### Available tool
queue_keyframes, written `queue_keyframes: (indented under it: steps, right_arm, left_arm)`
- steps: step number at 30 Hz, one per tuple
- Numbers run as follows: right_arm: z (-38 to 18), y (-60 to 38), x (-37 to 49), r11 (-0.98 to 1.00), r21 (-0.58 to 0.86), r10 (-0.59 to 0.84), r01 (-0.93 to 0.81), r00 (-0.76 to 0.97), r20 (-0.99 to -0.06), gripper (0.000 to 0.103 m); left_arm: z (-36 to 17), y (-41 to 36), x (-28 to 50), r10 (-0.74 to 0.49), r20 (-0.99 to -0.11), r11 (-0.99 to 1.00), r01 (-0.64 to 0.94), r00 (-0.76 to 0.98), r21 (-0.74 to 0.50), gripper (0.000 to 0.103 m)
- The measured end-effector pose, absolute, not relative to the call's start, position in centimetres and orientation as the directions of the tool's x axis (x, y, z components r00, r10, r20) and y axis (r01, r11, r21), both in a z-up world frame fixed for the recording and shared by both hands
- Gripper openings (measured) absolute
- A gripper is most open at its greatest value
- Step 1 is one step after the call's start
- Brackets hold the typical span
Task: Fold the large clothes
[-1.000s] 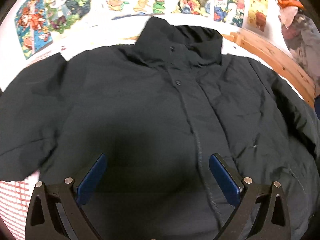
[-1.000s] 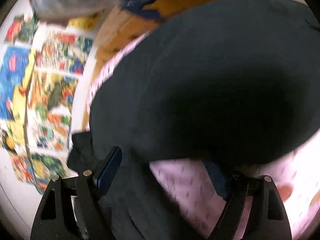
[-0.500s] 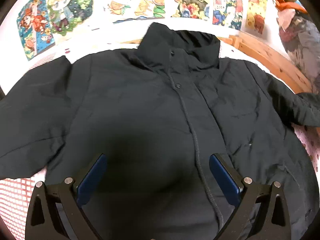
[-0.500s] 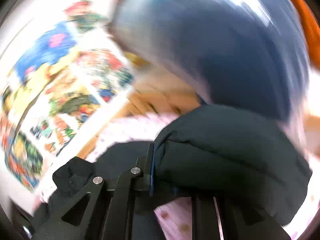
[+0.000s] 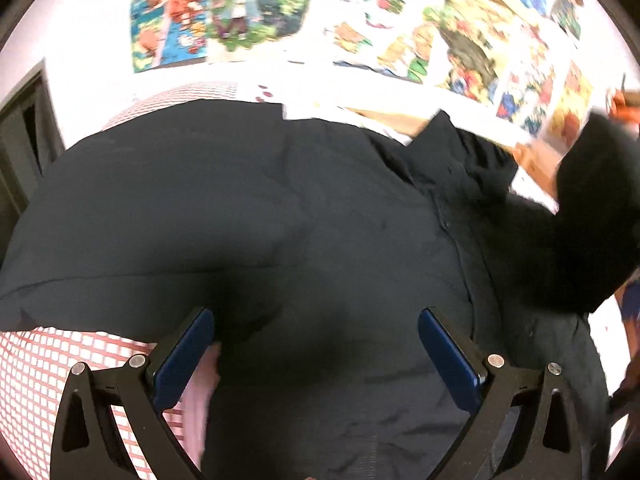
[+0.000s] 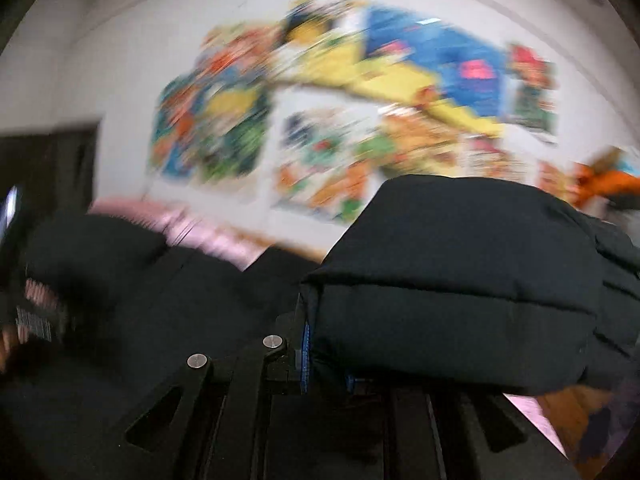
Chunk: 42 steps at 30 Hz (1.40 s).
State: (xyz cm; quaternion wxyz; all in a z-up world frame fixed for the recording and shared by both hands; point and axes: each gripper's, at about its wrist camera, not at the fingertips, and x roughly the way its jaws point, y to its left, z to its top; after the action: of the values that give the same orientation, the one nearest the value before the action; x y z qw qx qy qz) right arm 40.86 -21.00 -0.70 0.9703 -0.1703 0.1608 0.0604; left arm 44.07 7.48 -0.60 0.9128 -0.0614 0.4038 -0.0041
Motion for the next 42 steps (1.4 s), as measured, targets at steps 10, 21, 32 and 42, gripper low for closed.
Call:
queue_keyframes:
  steps: [10,21,32,42]
  right_arm:
    - [-14.5,-11.7,42.7,0.679,-0.519,-0.029,-0.519,0.688,-0.725,0.031]
    - [-11.1,-12.7,32.9,0.637,-0.487,0.039,-0.598,0.656,-0.754,0.076]
    - [-9.1,-20.8,26.2,0.744,-0.407,0.066,-0.531,0.663,-0.745,0.078]
    - [-9.2,-26.7,35.0,0.935,-0.087,0.128,-0.344,0.555,-0.822,0.078]
  left_arm:
    - [-1.6,10.7,45.2,-0.157,-0.711,0.966,-0.041,0.686,-0.254,0.103]
    - [-1.4,8.7,46.0,-0.264,-0.674,0.950,0.063,0.690,-0.307,0.103]
    - [-3.7,9.0,44.7,-0.511,-0.607,0.806,0.094,0.608,-0.584,0.103]
    - [-5.0,10.2,44.2,-0.638,-0.503,0.669,0.096,0.583,-0.737,0.103]
